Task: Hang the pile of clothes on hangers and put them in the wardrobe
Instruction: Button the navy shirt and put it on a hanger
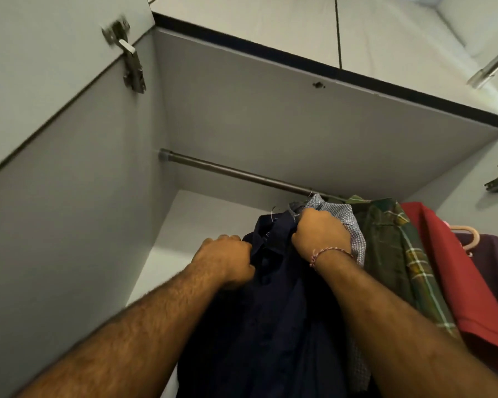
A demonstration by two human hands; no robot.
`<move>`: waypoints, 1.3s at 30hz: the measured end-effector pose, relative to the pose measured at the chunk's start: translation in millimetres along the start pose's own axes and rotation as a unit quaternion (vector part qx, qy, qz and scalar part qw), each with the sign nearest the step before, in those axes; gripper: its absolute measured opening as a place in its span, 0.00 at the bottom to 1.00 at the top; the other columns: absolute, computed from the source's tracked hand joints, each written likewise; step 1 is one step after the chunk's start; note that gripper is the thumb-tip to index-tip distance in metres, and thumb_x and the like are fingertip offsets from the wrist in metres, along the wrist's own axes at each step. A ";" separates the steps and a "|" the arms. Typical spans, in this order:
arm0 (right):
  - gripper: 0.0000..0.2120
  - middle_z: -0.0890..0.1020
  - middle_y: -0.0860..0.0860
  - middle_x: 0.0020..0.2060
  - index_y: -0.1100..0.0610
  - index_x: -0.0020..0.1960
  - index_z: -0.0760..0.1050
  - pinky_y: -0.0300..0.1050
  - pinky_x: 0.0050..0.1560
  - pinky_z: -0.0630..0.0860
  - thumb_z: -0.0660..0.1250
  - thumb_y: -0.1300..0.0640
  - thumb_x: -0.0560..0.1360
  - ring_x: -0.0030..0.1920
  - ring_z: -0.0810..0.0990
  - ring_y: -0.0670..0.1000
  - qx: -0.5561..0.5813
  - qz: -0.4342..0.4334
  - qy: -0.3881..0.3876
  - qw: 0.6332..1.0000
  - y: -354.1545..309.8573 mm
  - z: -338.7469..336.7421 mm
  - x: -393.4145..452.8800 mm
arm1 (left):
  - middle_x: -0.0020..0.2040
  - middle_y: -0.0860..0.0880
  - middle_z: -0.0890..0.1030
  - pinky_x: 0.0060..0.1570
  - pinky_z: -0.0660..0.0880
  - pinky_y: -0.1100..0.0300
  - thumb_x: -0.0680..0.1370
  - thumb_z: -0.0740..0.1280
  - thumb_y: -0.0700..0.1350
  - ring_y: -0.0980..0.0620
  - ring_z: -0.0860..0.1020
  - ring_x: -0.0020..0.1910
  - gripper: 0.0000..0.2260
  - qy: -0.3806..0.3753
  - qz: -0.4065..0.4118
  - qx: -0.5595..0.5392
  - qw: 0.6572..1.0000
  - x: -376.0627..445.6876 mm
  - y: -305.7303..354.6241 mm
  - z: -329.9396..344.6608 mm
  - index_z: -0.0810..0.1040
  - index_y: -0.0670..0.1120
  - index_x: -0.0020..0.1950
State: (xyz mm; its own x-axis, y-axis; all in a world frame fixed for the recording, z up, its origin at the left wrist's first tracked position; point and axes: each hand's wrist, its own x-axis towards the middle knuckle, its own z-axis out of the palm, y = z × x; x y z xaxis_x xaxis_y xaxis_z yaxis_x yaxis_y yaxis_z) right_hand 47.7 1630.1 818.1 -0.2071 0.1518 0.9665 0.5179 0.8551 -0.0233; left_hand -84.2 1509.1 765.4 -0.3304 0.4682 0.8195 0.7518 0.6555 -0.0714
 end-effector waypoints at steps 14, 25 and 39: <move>0.10 0.82 0.63 0.55 0.61 0.55 0.77 0.53 0.46 0.75 0.67 0.56 0.77 0.55 0.81 0.68 -0.048 0.038 0.098 0.993 -8.1 8.8 86.6 | 0.60 0.46 0.77 0.59 0.69 0.45 0.79 0.61 0.56 0.44 0.74 0.61 0.16 0.074 0.069 0.003 0.995 67.5 -12.4 23.5 0.78 0.50 0.61; 0.10 0.83 0.60 0.55 0.59 0.58 0.78 0.51 0.46 0.73 0.63 0.60 0.78 0.55 0.82 0.65 0.002 0.017 0.102 0.995 17.0 8.1 39.0 | 0.58 0.49 0.77 0.62 0.70 0.45 0.78 0.60 0.54 0.47 0.75 0.59 0.17 0.135 0.041 0.020 0.990 19.7 26.0 9.1 0.75 0.51 0.64; 0.30 0.71 0.49 0.74 0.50 0.77 0.66 0.57 0.71 0.67 0.68 0.47 0.77 0.74 0.68 0.52 0.290 -0.212 -0.069 0.931 -35.1 12.8 -343.4 | 0.79 0.49 0.68 0.73 0.65 0.48 0.76 0.65 0.38 0.47 0.66 0.78 0.35 0.042 -0.162 0.093 0.982 -366.9 66.8 12.8 0.60 0.49 0.83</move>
State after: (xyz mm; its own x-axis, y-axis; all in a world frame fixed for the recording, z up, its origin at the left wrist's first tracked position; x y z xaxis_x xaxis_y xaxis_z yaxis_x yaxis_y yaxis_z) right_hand 90.0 1554.3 483.7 -0.4167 -0.2319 0.8790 -0.1612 0.9704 0.1796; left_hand 79.9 1388.7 452.6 -0.4808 0.1723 0.8597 0.4960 0.8620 0.1046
